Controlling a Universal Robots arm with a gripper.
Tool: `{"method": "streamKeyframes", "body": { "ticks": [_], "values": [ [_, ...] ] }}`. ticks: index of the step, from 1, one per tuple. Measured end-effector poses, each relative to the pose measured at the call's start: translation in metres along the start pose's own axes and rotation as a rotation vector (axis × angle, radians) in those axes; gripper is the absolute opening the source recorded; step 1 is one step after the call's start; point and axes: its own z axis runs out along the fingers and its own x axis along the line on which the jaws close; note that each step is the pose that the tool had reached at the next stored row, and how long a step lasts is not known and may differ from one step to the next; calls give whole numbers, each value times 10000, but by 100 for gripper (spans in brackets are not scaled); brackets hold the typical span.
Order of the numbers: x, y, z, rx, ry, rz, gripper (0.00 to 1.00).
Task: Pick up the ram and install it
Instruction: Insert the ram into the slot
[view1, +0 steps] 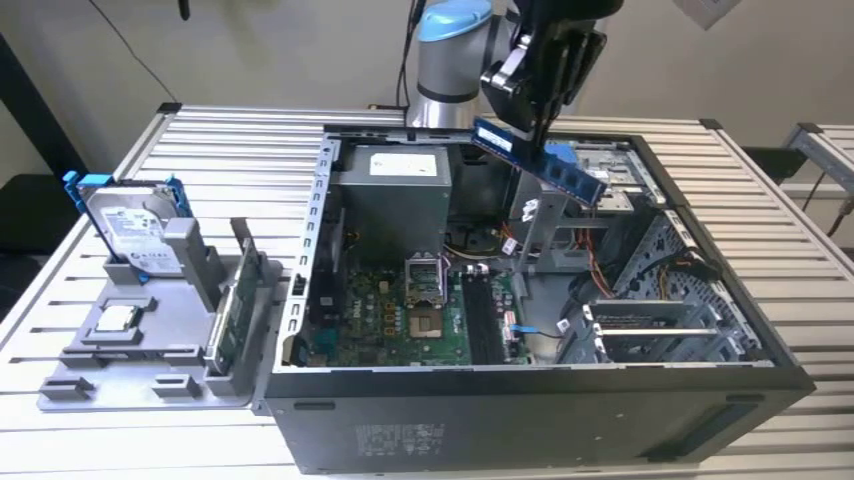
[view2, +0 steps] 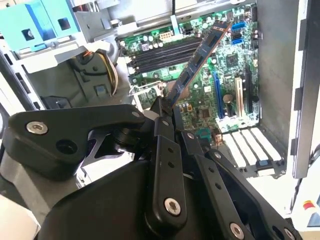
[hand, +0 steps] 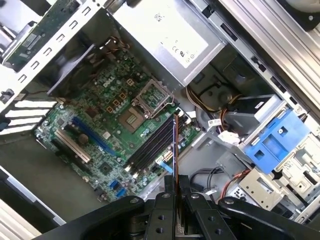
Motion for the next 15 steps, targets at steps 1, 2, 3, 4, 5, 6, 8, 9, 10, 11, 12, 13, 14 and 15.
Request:
{"method": "streamKeyframes", "body": {
  "ticks": [1,2,3,4,5,6,8,9,10,11,12,13,14,15],
  "values": [
    [1,-1,1,5,2,82,14],
    [2,-2,2,9,3,171,14],
    [2,-3,4,13,3,261,14],
    [3,-3,7,16,2,350,14],
    [3,-4,9,21,3,445,14],
    [3,-4,11,26,3,538,14],
    [4,-5,15,34,4,721,14],
    [5,-4,17,39,4,817,14],
    [5,-4,19,43,5,907,14],
    [5,-5,21,47,6,998,14],
    [5,-5,23,52,6,1090,14],
    [5,-5,24,56,6,1185,14],
    [5,-5,25,61,7,1290,14],
    [5,-5,26,65,7,1386,14]
  ]
}}
